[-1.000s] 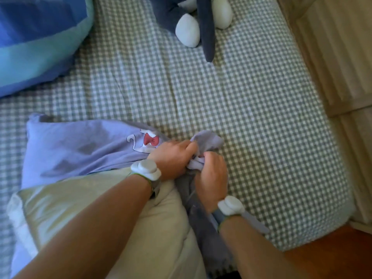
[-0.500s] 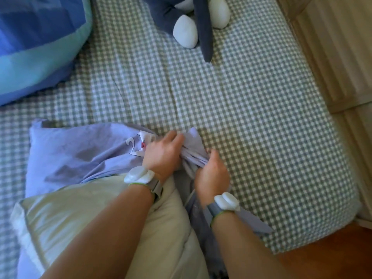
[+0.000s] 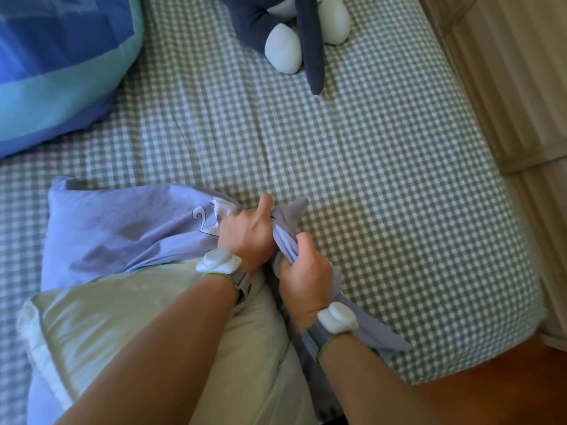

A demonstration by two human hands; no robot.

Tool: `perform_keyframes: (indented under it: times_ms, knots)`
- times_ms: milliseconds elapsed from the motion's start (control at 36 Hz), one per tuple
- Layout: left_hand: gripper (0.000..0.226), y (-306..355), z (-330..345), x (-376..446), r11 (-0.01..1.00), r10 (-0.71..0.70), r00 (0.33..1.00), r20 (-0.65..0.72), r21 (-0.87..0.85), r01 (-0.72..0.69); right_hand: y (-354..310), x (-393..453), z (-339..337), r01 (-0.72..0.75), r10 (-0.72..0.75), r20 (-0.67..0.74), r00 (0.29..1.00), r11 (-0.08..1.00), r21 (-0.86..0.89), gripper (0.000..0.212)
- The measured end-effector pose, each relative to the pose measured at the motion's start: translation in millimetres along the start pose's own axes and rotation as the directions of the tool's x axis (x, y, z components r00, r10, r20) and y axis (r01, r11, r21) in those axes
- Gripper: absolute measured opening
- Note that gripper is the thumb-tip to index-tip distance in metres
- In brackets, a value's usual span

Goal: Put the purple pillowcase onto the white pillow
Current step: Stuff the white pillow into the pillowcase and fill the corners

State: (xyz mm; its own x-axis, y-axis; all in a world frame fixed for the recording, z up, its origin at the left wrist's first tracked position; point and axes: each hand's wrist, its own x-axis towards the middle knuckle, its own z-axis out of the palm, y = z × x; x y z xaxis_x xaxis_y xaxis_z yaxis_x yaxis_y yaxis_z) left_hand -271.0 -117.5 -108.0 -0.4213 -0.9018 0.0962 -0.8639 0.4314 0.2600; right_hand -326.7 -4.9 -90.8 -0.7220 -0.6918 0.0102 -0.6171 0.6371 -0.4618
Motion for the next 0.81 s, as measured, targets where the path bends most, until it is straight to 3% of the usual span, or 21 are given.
perform_keyframes:
  times_ms: [56,139,222,306,389,528,611,695,750,806]
  knots:
    - [0.017,0,-3,-6,0.994,0.104,0.995,0.006,-0.015,-0.104,10,4,-1,-0.125,0.127,0.062,0.99,0.992,-0.034,0.01]
    - [0.02,-6,-5,-13,0.97,0.24,0.97,0.031,-0.052,-0.238,14,9,-1,-0.256,0.256,0.112,0.96,0.967,-0.016,0.035]
    - [0.023,-9,-7,-10,0.948,0.315,0.947,0.061,-0.074,-0.31,4,16,2,-0.107,0.108,-0.003,0.994,0.99,0.088,0.04]
    - [0.027,-13,-9,-10,0.932,0.359,0.928,0.095,-0.093,-0.351,5,25,10,0.084,-0.088,0.033,0.996,0.989,0.119,0.049]
    - [0.021,-14,-6,-12,0.899,0.403,0.914,0.045,-0.207,-0.386,9,33,6,0.11,-0.12,0.068,0.99,0.985,0.135,0.037]
    - [0.004,-10,-3,-7,0.848,0.444,0.895,-0.047,-0.301,-0.437,6,38,-2,-0.053,0.046,0.089,0.995,0.996,0.079,0.003]
    - [0.011,-4,-5,-8,0.794,0.396,0.918,0.017,-0.508,-0.334,4,44,-7,-0.143,0.137,0.18,0.974,0.99,0.018,0.004]
    - [0.019,-4,-15,-9,0.681,0.307,0.928,0.211,-0.73,-0.06,-1,49,-8,-0.13,0.126,0.267,0.955,0.992,-0.003,0.005]
    - [0.02,-10,-21,-2,0.621,0.263,0.887,0.38,-0.77,0.145,-4,50,-7,-0.087,0.093,0.302,0.949,0.996,-0.032,0.015]
    - [0.019,-15,-25,7,0.582,0.254,0.784,0.567,-0.737,0.344,-5,52,-9,-0.043,0.032,0.336,0.941,0.999,0.026,0.027]
